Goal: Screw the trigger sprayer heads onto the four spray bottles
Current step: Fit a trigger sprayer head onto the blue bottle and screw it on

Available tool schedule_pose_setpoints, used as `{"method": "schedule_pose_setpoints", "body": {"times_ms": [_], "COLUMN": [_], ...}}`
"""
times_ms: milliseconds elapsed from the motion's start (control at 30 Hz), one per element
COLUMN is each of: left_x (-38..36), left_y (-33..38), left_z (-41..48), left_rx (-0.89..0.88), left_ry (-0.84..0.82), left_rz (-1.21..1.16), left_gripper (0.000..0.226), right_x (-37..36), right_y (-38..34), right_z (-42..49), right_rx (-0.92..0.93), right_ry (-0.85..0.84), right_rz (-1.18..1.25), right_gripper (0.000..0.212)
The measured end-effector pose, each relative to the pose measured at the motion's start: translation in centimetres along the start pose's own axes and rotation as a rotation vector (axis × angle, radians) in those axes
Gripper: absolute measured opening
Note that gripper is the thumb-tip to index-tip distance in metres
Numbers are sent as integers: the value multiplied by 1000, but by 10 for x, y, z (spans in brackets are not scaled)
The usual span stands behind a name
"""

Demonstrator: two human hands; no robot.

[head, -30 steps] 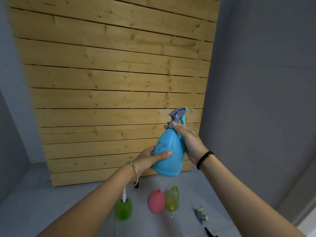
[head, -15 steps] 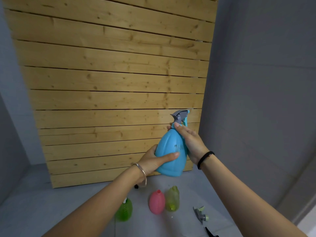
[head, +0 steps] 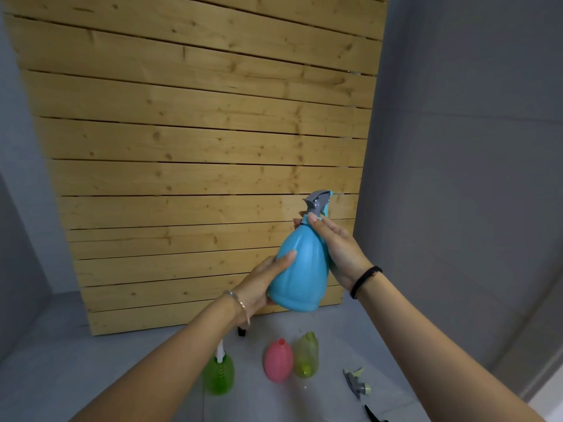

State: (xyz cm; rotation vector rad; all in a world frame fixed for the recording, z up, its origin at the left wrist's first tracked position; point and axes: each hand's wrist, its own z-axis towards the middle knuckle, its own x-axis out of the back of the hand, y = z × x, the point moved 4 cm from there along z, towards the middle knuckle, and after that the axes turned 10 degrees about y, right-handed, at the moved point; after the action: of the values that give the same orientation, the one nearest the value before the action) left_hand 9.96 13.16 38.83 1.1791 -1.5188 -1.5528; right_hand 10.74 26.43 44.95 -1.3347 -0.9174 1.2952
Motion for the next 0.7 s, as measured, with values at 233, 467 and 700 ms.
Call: {"method": "schedule_pose_setpoints", "body": {"times_ms": [233,467,700], "left_x": [0,6,8], "left_y": [1,6,-1], "left_z": [-5,-3,-6], "left_rx": [35,-79,-55], "left_ry": [-91,-55,-99], "left_rz": [-57,111,81], "left_gripper": [93,87,79], "right_x": [-6,-4,-11], "right_y": [-5,-11,-6], "right_z": [-4,-4,-8], "right_rx": [13,17,-29], "right_ry": [-29,-106,-117], "right_rz": [16,-94,-96], "right_gripper": [39,34,32]}}
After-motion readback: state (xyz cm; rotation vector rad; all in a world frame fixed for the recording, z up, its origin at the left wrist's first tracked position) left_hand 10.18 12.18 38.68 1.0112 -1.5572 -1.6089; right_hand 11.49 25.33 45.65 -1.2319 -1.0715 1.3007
